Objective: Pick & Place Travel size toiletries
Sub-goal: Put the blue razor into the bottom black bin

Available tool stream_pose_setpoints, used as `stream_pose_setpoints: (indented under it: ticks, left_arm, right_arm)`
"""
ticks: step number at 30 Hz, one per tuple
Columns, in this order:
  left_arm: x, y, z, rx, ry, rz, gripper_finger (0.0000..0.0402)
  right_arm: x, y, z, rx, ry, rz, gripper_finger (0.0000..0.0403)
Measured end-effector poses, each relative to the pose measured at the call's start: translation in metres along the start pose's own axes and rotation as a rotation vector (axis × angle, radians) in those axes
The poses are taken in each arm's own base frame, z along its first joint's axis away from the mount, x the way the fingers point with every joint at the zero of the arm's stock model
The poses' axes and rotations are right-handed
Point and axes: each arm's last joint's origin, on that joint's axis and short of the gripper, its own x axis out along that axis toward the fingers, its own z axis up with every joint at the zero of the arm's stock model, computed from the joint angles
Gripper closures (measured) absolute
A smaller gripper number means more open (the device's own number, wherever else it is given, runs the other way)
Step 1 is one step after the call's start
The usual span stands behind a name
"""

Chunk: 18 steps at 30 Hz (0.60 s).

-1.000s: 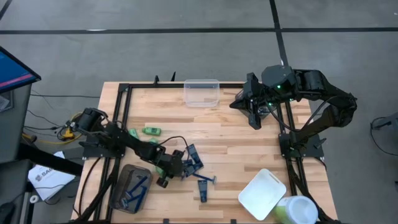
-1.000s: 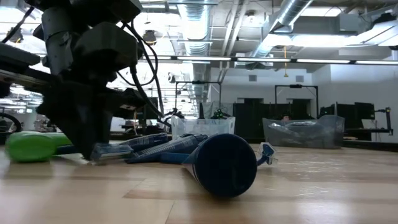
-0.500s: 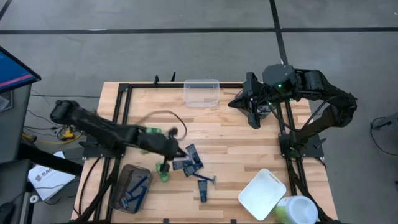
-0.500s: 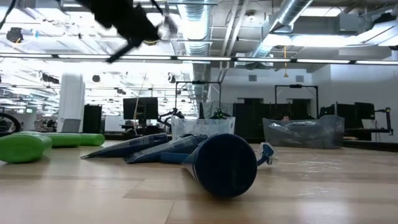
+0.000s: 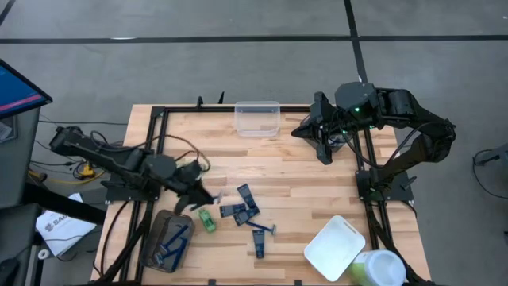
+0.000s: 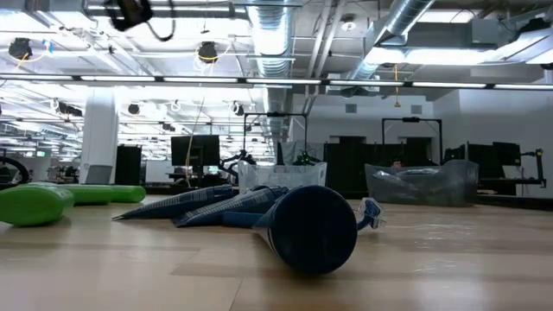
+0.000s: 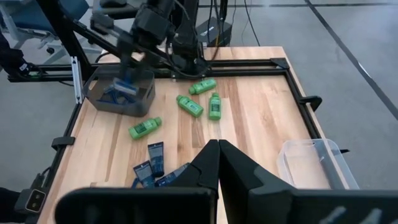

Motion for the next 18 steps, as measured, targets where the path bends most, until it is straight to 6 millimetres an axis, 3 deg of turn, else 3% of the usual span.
stream_pose_setpoints:
  ticks: [10, 18]
  left_arm:
    - [-0.012, -0.015, -0.039, -0.380, 0.344, -0.010, 0.0359]
    - [-0.001, -0.023, -0.082, -0.508, 0.552, 0.100, 0.0369]
  right_arm:
    - [0.000, 0.000, 0.000, -0.012, 0.000, 0.000, 0.0403]
    - [0.000, 0.000, 0.000, -0.039, 0.000, 0.000, 0.0403]
